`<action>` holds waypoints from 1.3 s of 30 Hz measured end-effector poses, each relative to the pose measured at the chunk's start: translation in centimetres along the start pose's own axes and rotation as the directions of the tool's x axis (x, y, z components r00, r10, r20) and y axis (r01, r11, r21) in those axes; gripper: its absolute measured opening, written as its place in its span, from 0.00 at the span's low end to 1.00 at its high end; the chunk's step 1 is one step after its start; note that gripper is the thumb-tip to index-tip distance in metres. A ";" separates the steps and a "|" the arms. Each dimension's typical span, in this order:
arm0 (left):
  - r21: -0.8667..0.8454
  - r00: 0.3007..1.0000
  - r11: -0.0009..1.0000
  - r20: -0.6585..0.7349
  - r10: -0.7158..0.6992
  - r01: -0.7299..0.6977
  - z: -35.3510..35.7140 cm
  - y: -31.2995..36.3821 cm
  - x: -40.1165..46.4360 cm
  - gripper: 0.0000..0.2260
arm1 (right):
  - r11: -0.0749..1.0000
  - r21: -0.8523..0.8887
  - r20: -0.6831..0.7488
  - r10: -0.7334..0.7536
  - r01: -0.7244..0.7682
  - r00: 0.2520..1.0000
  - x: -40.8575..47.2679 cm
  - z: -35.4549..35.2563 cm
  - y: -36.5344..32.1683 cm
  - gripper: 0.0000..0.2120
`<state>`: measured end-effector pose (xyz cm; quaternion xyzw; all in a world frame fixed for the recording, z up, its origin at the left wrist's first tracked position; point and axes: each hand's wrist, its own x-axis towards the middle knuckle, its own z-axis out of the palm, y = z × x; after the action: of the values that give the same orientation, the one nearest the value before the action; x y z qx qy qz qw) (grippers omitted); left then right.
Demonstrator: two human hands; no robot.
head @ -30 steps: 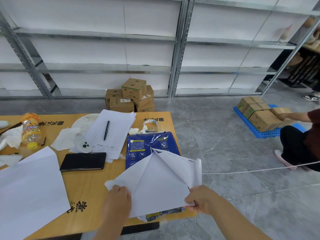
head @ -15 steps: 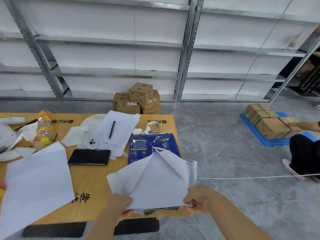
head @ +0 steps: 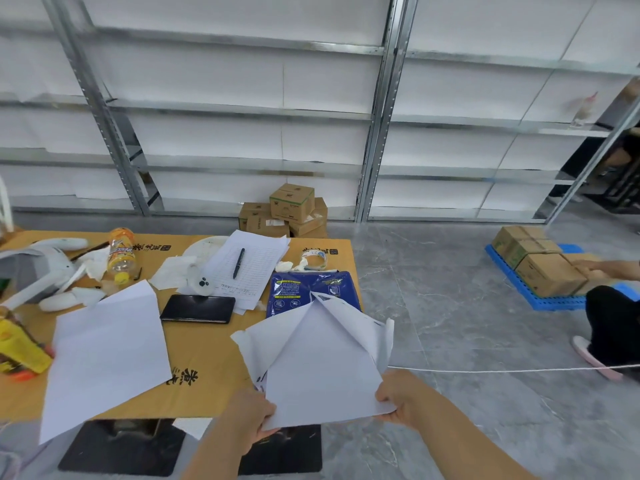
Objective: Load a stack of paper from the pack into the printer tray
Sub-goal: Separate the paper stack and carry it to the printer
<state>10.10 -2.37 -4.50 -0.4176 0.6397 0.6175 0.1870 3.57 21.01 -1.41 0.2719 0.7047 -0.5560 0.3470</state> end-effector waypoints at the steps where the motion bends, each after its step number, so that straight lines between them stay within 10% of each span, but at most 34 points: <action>1: 0.044 0.999 0.999 -0.035 -0.004 0.005 -0.2 0.0 -0.7 0.07 | 1.000 0.002 -0.013 -0.005 0.005 1.000 -0.9 0.1 0.2 0.18; 19: 0.145 0.978 0.970 -0.049 0.205 -0.196 -5.8 -2.9 -18.1 0.04 | 0.978 -0.029 -0.116 -0.209 0.207 0.971 -20.3 0.9 5.7 0.10; 28: 0.324 0.849 0.848 -0.188 0.493 -0.420 -10.6 0.2 -23.0 0.06 | 0.808 -0.274 -0.082 -0.560 0.522 0.824 -23.3 4.5 1.7 0.15; 39: 0.305 0.749 0.836 -0.376 0.546 -0.457 -13.9 0.7 -25.5 0.12 | 0.743 -0.268 0.033 -0.629 0.613 0.777 -23.7 8.0 -1.5 0.15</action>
<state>28.25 -7.90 17.49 -0.3398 0.8106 0.4664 -0.0992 18.42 12.99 17.13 -0.0105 0.8324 -0.5323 0.1539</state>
